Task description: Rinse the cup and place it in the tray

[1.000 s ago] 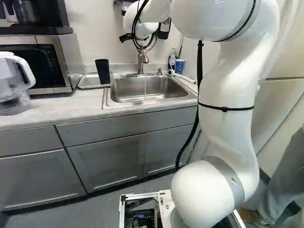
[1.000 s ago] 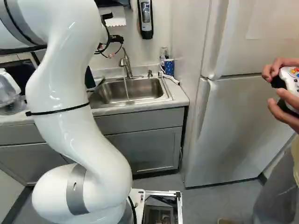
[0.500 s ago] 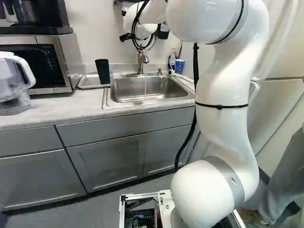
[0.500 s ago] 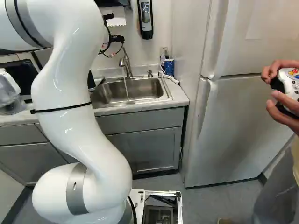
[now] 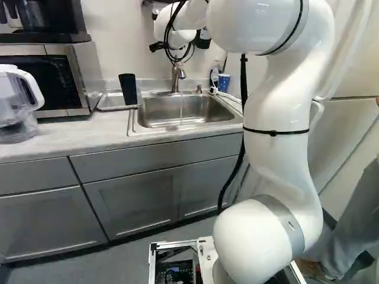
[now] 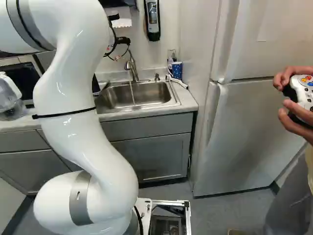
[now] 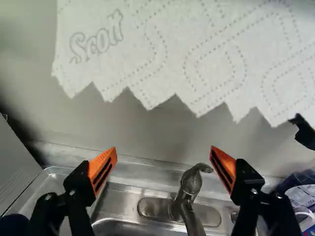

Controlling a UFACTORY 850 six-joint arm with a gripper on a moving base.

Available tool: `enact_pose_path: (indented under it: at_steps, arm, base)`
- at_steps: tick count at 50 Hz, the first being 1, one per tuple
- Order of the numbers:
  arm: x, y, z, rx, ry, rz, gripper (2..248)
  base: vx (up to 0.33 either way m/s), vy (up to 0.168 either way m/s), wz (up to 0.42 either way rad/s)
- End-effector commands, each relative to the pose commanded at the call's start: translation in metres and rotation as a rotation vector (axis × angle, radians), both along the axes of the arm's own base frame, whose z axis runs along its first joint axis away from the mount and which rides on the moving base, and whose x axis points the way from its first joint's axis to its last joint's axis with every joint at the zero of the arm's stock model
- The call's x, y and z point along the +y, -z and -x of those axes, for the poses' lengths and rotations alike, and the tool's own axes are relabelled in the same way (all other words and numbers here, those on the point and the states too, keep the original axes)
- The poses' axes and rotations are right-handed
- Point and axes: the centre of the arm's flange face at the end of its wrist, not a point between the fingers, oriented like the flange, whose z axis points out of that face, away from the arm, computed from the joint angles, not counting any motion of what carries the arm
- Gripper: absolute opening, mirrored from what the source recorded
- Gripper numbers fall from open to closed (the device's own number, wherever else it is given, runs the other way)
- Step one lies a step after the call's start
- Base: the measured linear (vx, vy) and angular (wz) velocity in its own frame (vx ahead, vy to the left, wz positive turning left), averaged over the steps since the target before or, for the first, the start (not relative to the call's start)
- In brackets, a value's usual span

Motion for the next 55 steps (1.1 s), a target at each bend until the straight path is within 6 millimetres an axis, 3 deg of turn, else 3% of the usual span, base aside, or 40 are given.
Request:
enact_pose_path:
  at_steps: [18,33,55]
  arm:
    - [-0.006,0.0,-0.003,-0.001,0.01,0.0,247]
    - [-0.006,0.002,-0.017,-0.008,0.014,-0.002,247]
    - [0.005,0.004,-0.028,-0.015,0.003,-0.004,247]
  base:
    - [0.0,0.0,0.0]
    - [0.0,0.0,0.0]
    - [0.0,0.0,0.0]
